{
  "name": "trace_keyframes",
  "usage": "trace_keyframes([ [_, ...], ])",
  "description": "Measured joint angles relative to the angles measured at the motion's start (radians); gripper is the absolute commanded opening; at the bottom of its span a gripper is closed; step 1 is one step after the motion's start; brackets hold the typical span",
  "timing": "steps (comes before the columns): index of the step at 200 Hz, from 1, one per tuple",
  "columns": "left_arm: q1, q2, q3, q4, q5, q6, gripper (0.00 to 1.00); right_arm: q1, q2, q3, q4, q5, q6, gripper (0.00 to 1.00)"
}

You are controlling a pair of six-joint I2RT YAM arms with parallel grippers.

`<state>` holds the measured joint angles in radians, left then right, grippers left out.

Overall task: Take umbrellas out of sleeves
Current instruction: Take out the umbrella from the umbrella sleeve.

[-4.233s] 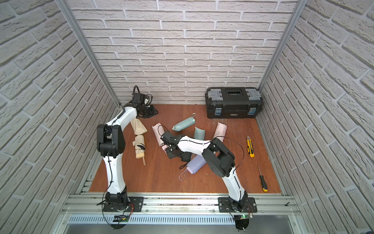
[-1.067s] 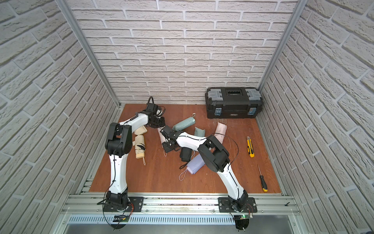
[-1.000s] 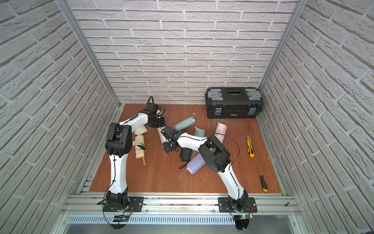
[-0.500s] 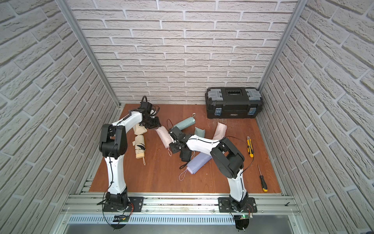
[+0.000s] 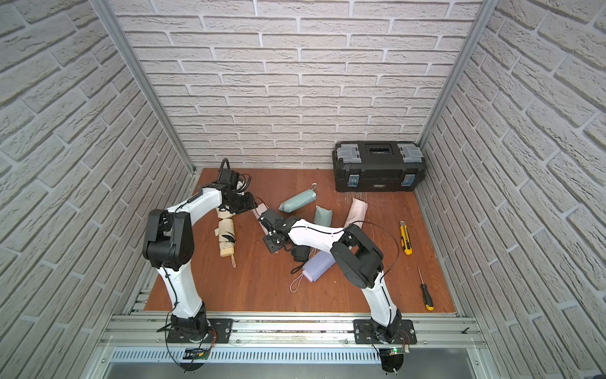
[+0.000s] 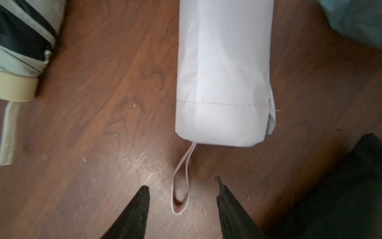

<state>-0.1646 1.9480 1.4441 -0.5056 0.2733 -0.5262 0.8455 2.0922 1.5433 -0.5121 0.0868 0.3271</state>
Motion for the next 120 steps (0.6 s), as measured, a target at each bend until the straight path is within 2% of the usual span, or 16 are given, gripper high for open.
trace_keyframes([
  [56,0.001,0.0,-0.001,0.015,0.0,-0.002,0.47,-0.004,0.053,0.029,-0.044,0.009,0.007,0.57],
  [82,0.007,0.005,-0.001,0.018,0.0,-0.002,0.47,-0.002,0.053,0.032,-0.054,0.014,0.014,0.43],
  [103,0.014,0.012,-0.001,0.019,0.0,-0.002,0.47,0.01,0.057,0.049,-0.078,0.047,0.018,0.36],
  [120,0.019,0.019,-0.007,0.032,0.003,-0.008,0.5,0.024,0.063,0.068,-0.089,0.065,0.021,0.35],
])
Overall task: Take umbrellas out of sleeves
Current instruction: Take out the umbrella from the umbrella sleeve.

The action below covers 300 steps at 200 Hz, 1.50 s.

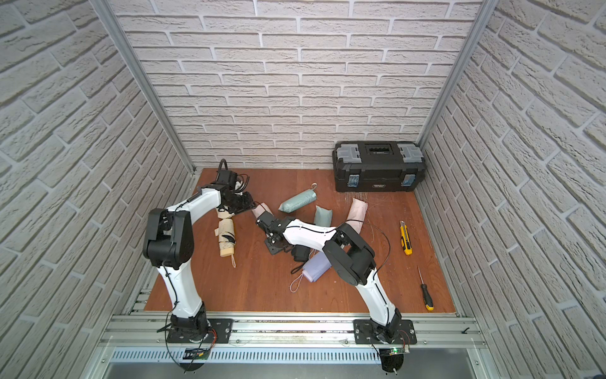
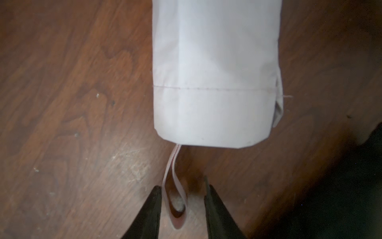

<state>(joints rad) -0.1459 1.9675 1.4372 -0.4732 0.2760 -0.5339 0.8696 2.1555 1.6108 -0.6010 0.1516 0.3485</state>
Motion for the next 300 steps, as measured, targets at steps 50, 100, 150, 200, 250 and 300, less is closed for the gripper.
trace_keyframes([
  [50,0.007,0.024,-0.054,0.093,0.067,-0.092,0.52,0.017,0.029,0.024,-0.016,0.013,0.019,0.12],
  [100,0.043,0.037,-0.149,0.267,0.122,-0.296,0.53,0.017,0.03,0.026,-0.021,0.012,0.022,0.09],
  [150,0.074,0.036,-0.214,0.429,0.154,-0.515,0.56,0.017,0.03,0.026,-0.021,0.012,0.023,0.06],
  [200,0.061,0.074,-0.198,0.484,0.187,-0.658,0.44,0.017,0.031,0.026,-0.02,0.012,0.025,0.06],
  [250,0.052,0.114,-0.192,0.534,0.203,-0.726,0.18,0.017,0.031,0.026,-0.019,0.01,0.034,0.06],
  [300,0.052,0.118,-0.199,0.549,0.195,-0.743,0.02,0.017,0.031,0.026,-0.018,0.008,0.037,0.05],
])
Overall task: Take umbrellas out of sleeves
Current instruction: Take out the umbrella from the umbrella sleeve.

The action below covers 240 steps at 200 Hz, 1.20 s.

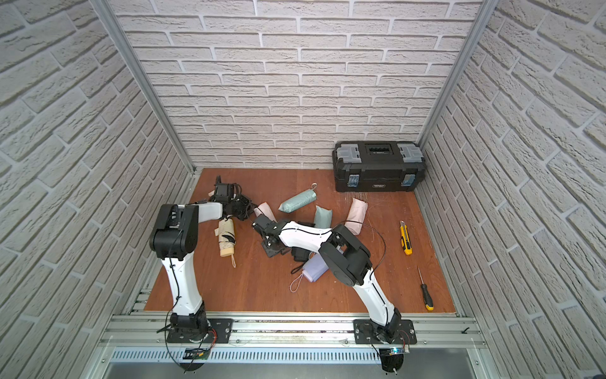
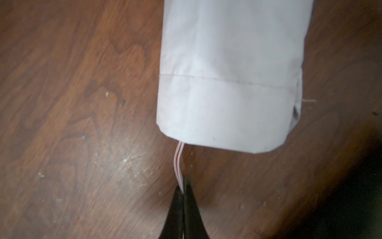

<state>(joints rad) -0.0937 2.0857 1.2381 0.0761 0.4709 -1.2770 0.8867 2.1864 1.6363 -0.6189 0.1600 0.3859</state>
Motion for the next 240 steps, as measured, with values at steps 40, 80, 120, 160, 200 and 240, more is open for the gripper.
trace_keyframes([
  [40,0.004,0.0,-0.002,-0.003,-0.006,0.026,0.0,0.0,0.0,0.0,0.0,-0.001,0.0,0.03],
  [80,0.022,-0.001,0.004,-0.024,-0.006,0.072,0.0,0.0,-0.012,-0.025,0.021,0.0,0.003,0.03],
  [120,0.05,-0.001,0.033,-0.081,-0.012,0.117,0.0,0.001,-0.053,-0.09,0.048,0.001,0.011,0.03],
  [160,0.059,-0.001,0.064,-0.106,-0.019,0.141,0.0,0.005,-0.074,-0.123,0.054,0.001,0.027,0.03],
  [200,0.06,0.0,0.093,-0.119,-0.022,0.159,0.0,0.016,-0.078,-0.13,0.054,0.001,0.034,0.03],
  [240,0.061,0.003,0.119,-0.148,-0.024,0.169,0.0,0.026,-0.079,-0.13,0.053,0.001,0.046,0.03],
])
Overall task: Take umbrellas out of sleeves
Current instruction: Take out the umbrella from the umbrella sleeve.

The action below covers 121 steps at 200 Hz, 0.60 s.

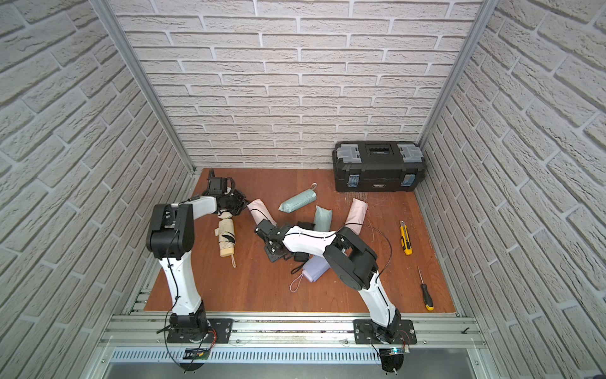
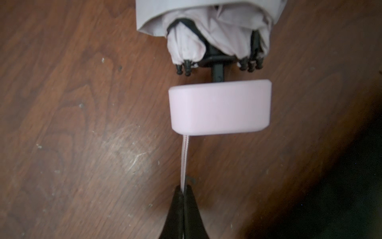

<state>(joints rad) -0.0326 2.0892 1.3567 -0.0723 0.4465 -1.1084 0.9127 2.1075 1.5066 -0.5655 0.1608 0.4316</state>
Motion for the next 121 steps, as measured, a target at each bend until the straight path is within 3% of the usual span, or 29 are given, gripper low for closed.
trace_keyframes([
  [47,0.008,0.026,0.092,-0.06,-0.013,0.039,0.0,0.005,-0.021,-0.031,0.001,0.0,0.006,0.04],
  [54,0.01,0.031,0.105,-0.065,-0.014,0.042,0.0,0.005,-0.026,-0.038,0.003,-0.001,0.006,0.11],
  [68,0.013,0.037,0.122,-0.071,-0.015,0.045,0.0,0.006,-0.032,-0.046,-0.002,-0.003,0.006,0.36],
  [91,0.018,0.041,0.129,-0.07,-0.015,0.05,0.0,0.007,-0.037,-0.047,-0.011,-0.009,-0.015,0.69],
  [99,0.019,0.042,0.129,-0.07,-0.014,0.05,0.0,0.006,-0.041,-0.047,-0.012,-0.013,-0.034,0.74],
  [121,0.018,0.047,0.129,-0.069,-0.01,0.051,0.0,-0.013,-0.049,-0.019,-0.03,-0.038,-0.077,0.75],
])
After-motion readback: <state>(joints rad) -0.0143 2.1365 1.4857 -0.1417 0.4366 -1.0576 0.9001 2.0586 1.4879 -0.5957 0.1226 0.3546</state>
